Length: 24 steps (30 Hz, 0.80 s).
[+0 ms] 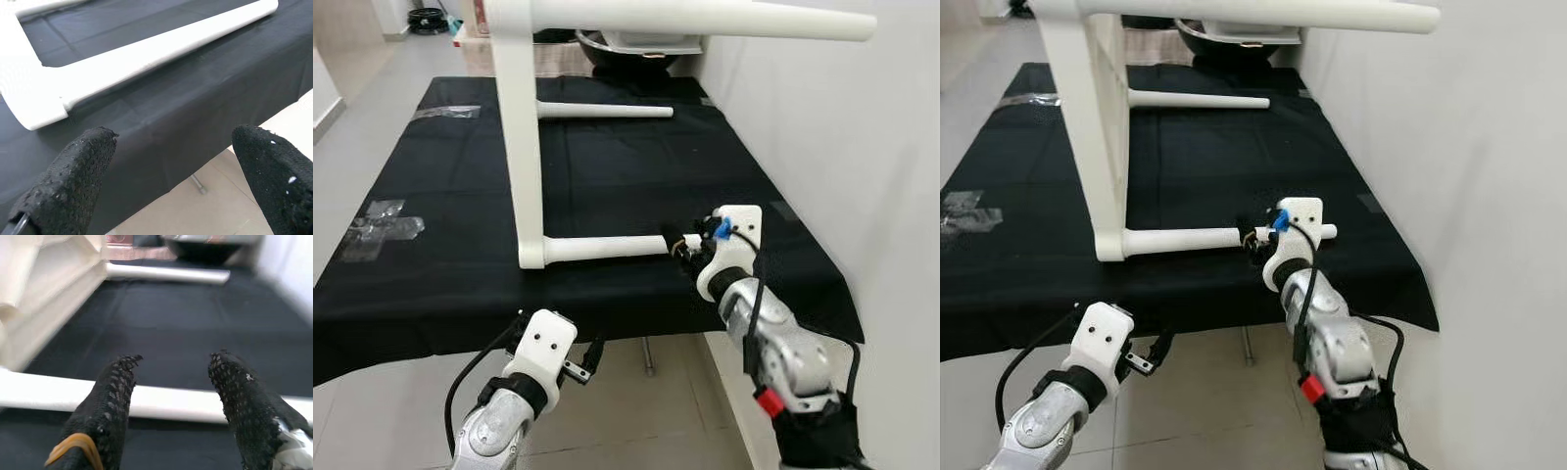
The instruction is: Building children table
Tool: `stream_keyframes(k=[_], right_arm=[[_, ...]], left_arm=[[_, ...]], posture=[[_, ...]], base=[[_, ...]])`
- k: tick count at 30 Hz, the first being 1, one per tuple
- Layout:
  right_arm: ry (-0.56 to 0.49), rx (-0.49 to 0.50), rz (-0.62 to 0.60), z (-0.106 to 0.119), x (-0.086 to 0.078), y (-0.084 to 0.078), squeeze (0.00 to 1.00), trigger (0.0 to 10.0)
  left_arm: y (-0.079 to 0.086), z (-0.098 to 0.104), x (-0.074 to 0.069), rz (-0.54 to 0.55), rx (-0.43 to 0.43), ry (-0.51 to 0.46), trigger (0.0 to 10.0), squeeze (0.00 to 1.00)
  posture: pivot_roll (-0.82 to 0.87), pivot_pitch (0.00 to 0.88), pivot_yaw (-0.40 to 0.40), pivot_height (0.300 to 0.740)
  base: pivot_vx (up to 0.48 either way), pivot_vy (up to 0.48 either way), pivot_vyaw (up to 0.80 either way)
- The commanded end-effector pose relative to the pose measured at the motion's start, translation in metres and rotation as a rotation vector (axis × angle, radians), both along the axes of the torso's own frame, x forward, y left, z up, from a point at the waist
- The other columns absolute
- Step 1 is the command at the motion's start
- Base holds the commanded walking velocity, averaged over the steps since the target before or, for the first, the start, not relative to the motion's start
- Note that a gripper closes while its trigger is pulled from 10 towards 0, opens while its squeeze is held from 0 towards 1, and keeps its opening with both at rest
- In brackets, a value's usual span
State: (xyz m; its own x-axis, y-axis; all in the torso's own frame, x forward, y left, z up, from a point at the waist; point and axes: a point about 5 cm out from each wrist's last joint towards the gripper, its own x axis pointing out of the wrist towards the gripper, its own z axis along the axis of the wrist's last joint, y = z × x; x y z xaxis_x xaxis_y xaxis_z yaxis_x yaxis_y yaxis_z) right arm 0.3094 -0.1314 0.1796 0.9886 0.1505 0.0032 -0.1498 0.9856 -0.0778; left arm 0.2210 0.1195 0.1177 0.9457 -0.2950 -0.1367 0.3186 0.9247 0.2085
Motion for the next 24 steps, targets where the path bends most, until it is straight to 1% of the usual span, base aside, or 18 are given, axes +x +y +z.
stream_keyframes(k=[1,2,4,5,6,7,8,10,12,14,16,17,21,24], right_arm=[[-0.167,-0.173,-0.077,0.01,-0.002,-0.006,0.0,10.0],[-0.199,-0.21,-0.079,0.009,-0.002,-0.005,0.0,10.0],[-0.157,-0.179,-0.048,-0.003,-0.004,-0.003,0.0,10.0],[-0.157,-0.179,-0.048,-0.003,-0.004,-0.003,0.0,10.0],[-0.116,-0.132,-0.032,-0.01,-0.006,-0.001,0.0,10.0],[-0.094,-0.118,-0.041,-0.016,-0.008,-0.001,0.0,10.0],[-0.094,-0.118,-0.041,-0.016,-0.008,-0.001,0.0,10.0],[-0.054,-0.1,-0.033,-0.03,-0.015,0.002,0.0,10.0],[-0.054,-0.1,-0.033,-0.03,-0.015,0.002,0.0,10.0],[-0.034,-0.11,-0.009,-0.04,-0.023,0.006,0.0,10.0],[-0.034,-0.11,-0.009,-0.04,-0.023,0.006,0.0,10.0],[-0.027,-0.118,0.005,-0.046,-0.026,0.009,0.0,10.0],[-0.03,-0.125,0.017,-0.053,-0.029,0.012,0.0,10.0],[-0.033,-0.127,0.013,-0.054,-0.028,0.011,0.0,10.0]], left_arm=[[0.0,0.004,0.008,0.011,0.007,-0.044,10.0,0.0],[0.0,0.007,0.01,0.019,0.002,-0.065,10.0,0.0],[-0.001,0.009,0.011,0.01,0.003,-0.074,10.0,0.0],[-0.001,0.009,0.011,0.01,0.003,-0.074,10.0,0.0],[-0.002,0.009,0.01,0.005,0.005,-0.073,10.0,0.0],[-0.003,0.008,0.009,-0.002,0.009,-0.074,10.0,0.0],[-0.003,0.008,0.009,-0.002,0.009,-0.074,10.0,0.0],[-0.004,0.005,0.005,-0.011,0.014,-0.073,10.0,0.0],[-0.004,0.005,0.005,-0.011,0.014,-0.073,10.0,0.0],[-0.004,0.003,0.004,-0.012,0.018,-0.071,10.0,0.0],[-0.004,0.003,0.004,-0.012,0.018,-0.071,10.0,0.0],[-0.003,0.002,0.004,-0.011,0.018,-0.068,10.0,0.0],[-0.002,-0.002,0.004,-0.021,0.024,-0.064,10.0,0.0],[-0.003,-0.004,0.003,-0.03,0.02,-0.056,10.0,0.0]], posture=[[0.11,0.001,-0.109,0.74],[0.11,0.0,-0.109,0.74],[0.11,0.0,-0.111,0.74],[0.11,0.0,-0.111,0.74],[0.12,0.0,-0.113,0.74],[0.12,0.0,-0.113,0.74],[0.12,0.0,-0.113,0.74],[0.11,0.0,-0.115,0.74],[0.11,0.0,-0.115,0.74],[0.11,0.0,-0.117,0.74],[0.11,0.0,-0.117,0.74],[0.11,0.0,-0.117,0.74],[0.11,0.0,-0.113,0.74],[0.11,0.0,-0.114,0.74]], base=[[0.0,0.0,0.0],[0.0,0.0,0.0],[0.0,0.0,0.0],[0.0,0.0,0.0],[0.0,0.0,0.0],[0.0,0.0,0.0],[0.0,0.0,0.0],[0.122,0.0,0.0],[0.244,0.0,0.0],[0.356,0.0,0.0],[0.382,0.0,0.0],[0.446,0.0,0.0],[0.46,0.0,0.0],[0.47,0.0,0.0]])
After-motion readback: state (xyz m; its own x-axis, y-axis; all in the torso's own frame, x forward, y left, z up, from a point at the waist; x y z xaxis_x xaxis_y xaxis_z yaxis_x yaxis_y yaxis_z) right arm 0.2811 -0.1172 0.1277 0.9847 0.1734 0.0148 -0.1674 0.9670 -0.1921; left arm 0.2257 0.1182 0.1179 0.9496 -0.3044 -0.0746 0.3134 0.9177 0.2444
